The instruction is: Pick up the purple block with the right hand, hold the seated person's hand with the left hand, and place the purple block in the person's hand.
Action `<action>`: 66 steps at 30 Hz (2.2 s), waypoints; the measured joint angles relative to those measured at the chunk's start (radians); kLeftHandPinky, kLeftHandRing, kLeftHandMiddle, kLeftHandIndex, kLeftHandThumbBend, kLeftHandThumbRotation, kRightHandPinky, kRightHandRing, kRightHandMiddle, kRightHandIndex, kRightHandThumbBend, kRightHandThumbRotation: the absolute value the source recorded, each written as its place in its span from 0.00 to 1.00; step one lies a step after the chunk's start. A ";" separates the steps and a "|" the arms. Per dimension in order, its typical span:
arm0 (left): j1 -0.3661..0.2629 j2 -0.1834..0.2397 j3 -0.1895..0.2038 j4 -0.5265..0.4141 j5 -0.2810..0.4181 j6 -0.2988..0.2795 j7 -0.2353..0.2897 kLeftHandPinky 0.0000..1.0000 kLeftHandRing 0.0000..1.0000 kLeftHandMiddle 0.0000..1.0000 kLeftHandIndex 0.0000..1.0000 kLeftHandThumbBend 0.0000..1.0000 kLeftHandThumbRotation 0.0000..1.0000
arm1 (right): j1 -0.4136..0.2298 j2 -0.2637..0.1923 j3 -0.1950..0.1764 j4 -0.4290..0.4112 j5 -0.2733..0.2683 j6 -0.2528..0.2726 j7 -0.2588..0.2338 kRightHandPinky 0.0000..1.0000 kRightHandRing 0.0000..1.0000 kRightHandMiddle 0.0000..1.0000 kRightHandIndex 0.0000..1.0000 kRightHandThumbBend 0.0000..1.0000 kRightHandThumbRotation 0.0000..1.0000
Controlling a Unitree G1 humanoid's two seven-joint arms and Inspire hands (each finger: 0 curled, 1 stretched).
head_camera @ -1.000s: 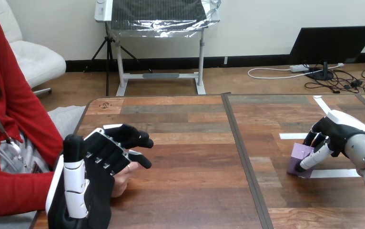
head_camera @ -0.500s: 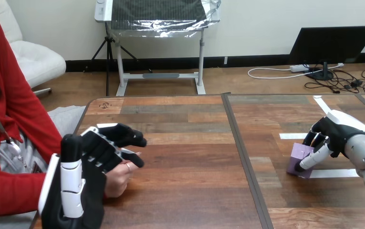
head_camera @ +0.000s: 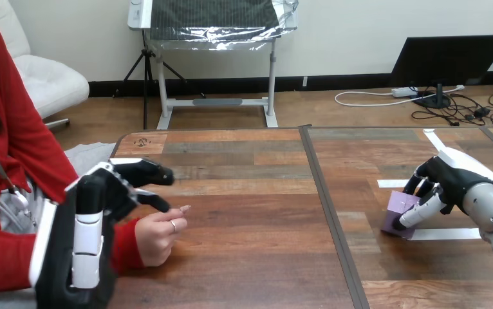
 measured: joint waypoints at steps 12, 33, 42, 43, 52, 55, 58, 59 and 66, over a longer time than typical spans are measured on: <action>-0.014 0.014 0.109 0.006 0.271 -0.088 0.136 0.54 0.63 0.60 0.59 0.56 0.81 | 0.003 0.000 -0.014 0.000 0.012 -0.027 -0.022 0.44 0.47 0.51 0.52 0.78 0.00; -0.049 0.133 0.244 0.003 0.474 -0.016 0.162 0.68 0.77 0.77 0.74 0.90 0.47 | 0.004 -0.005 -0.040 -0.001 0.039 -0.096 -0.041 0.42 0.47 0.50 0.50 0.81 0.00; -0.046 0.195 0.255 -0.004 0.632 0.081 0.140 0.64 0.75 0.77 0.75 0.98 0.43 | 0.004 -0.006 -0.040 -0.001 0.043 -0.108 -0.046 0.42 0.47 0.50 0.50 0.81 0.00; -0.046 0.204 0.255 -0.004 0.649 0.086 0.137 0.63 0.75 0.77 0.75 0.99 0.42 | 0.005 -0.006 -0.040 -0.001 0.043 -0.110 -0.047 0.41 0.46 0.50 0.50 0.82 0.00; -0.058 0.286 0.244 0.000 0.759 0.123 0.114 0.62 0.73 0.76 0.75 1.00 0.34 | 0.006 -0.007 -0.040 -0.001 0.042 -0.132 -0.064 0.39 0.44 0.48 0.49 0.83 0.00; -0.071 0.309 0.236 0.008 0.781 0.135 0.106 0.62 0.74 0.76 0.75 1.00 0.32 | 0.006 -0.008 -0.040 -0.001 0.042 -0.135 -0.067 0.39 0.43 0.48 0.49 0.83 0.00; -0.088 0.330 0.224 0.017 0.796 0.152 0.090 0.62 0.74 0.76 0.75 1.00 0.31 | 0.006 -0.009 -0.040 -0.001 0.041 -0.140 -0.070 0.38 0.42 0.47 0.49 0.83 0.00; -0.093 0.335 0.221 0.019 0.800 0.159 0.085 0.62 0.74 0.76 0.75 1.00 0.30 | 0.006 -0.009 -0.040 -0.002 0.041 -0.143 -0.071 0.37 0.42 0.47 0.49 0.83 0.00; -0.130 0.372 0.191 0.029 0.821 0.205 0.043 0.65 0.76 0.77 0.76 1.00 0.27 | 0.006 -0.009 -0.040 -0.006 0.042 -0.161 -0.074 0.34 0.40 0.46 0.48 0.84 0.00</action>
